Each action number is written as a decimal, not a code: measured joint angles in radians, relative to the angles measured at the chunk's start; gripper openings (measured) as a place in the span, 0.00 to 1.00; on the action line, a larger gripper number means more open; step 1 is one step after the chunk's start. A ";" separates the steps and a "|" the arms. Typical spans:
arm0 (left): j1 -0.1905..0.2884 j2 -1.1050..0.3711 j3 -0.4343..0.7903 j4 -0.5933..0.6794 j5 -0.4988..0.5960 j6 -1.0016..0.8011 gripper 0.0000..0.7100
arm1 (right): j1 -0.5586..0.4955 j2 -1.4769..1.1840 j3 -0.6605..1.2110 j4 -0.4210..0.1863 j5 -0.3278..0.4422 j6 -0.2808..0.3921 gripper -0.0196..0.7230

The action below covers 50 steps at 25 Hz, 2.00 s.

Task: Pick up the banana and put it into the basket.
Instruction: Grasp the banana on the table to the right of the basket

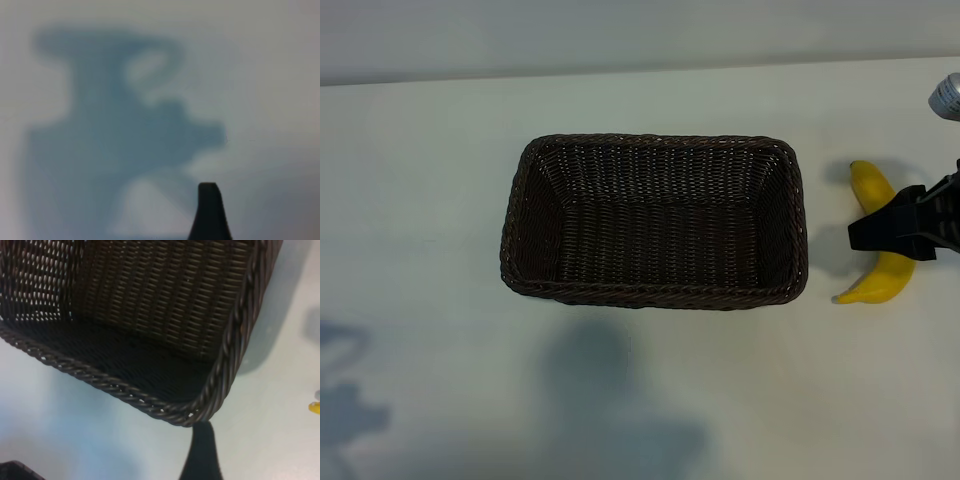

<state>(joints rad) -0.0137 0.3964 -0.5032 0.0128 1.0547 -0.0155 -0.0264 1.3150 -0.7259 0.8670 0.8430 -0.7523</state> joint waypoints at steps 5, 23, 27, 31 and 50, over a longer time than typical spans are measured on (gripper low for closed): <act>0.000 -0.080 0.000 -0.001 -0.004 0.000 0.79 | 0.000 0.000 0.000 0.000 0.000 0.000 0.81; 0.000 -0.404 0.003 -0.005 -0.003 0.000 0.79 | 0.000 0.000 -0.030 -0.005 0.000 0.026 0.81; 0.000 -0.404 0.003 -0.013 -0.003 0.001 0.79 | 0.000 0.004 -0.115 -0.021 0.000 0.060 0.81; 0.000 -0.404 0.003 -0.013 -0.003 0.001 0.79 | 0.000 0.041 -0.217 -0.113 0.029 0.157 0.81; 0.000 -0.404 0.003 -0.013 -0.003 0.001 0.79 | 0.202 0.268 -0.496 -0.813 0.212 0.845 0.81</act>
<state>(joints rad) -0.0137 -0.0074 -0.5003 0.0000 1.0515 -0.0141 0.1758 1.5825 -1.2215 0.0541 1.0546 0.0928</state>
